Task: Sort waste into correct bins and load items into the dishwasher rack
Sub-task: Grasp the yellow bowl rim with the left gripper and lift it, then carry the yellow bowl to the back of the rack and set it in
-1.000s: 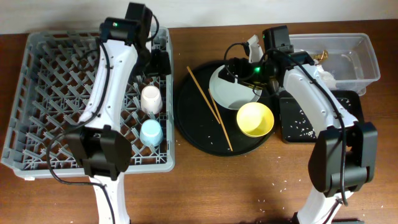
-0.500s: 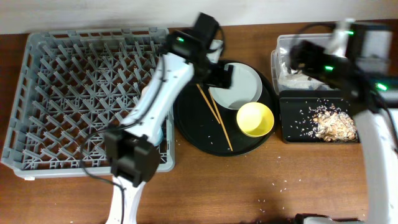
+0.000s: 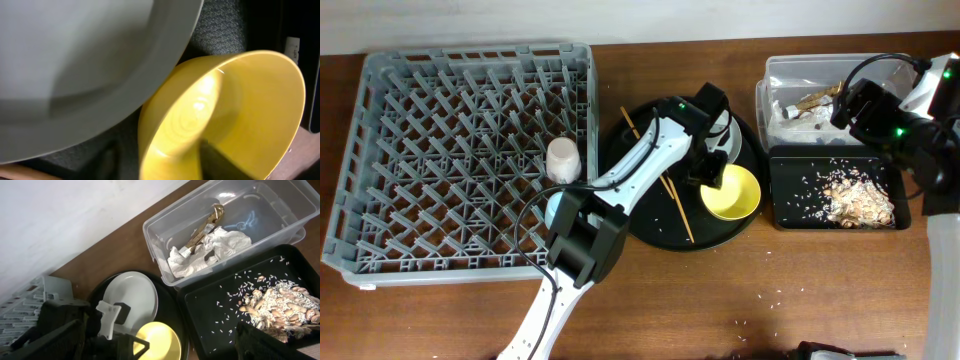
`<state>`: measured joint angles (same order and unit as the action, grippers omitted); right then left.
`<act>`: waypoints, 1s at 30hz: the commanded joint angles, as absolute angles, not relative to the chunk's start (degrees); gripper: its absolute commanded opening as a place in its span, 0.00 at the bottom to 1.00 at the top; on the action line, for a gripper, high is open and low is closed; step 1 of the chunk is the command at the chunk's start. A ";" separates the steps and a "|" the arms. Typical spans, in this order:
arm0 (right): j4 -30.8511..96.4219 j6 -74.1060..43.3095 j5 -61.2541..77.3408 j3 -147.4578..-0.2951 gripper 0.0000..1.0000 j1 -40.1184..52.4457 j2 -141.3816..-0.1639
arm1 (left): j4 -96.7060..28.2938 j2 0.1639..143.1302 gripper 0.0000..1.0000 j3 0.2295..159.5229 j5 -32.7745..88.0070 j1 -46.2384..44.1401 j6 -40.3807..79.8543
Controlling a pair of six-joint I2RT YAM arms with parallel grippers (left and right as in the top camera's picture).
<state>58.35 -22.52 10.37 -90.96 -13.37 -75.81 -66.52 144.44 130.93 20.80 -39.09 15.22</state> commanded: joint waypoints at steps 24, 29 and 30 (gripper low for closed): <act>58.24 -22.79 10.04 -91.39 0.98 -13.52 -76.25 | -79.15 131.33 0.00 150.61 -25.93 -30.37 14.09; 58.24 -22.79 10.04 -91.39 0.98 -13.52 -76.25 | -79.64 131.24 0.00 149.38 -45.25 -27.35 15.38; 58.22 -22.79 10.02 -91.39 0.98 -13.52 -76.25 | -79.64 131.24 0.00 148.68 -47.86 -26.89 16.29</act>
<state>58.35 -22.50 10.37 -90.96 -13.37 -76.09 -79.37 130.26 150.63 -30.26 -28.05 14.59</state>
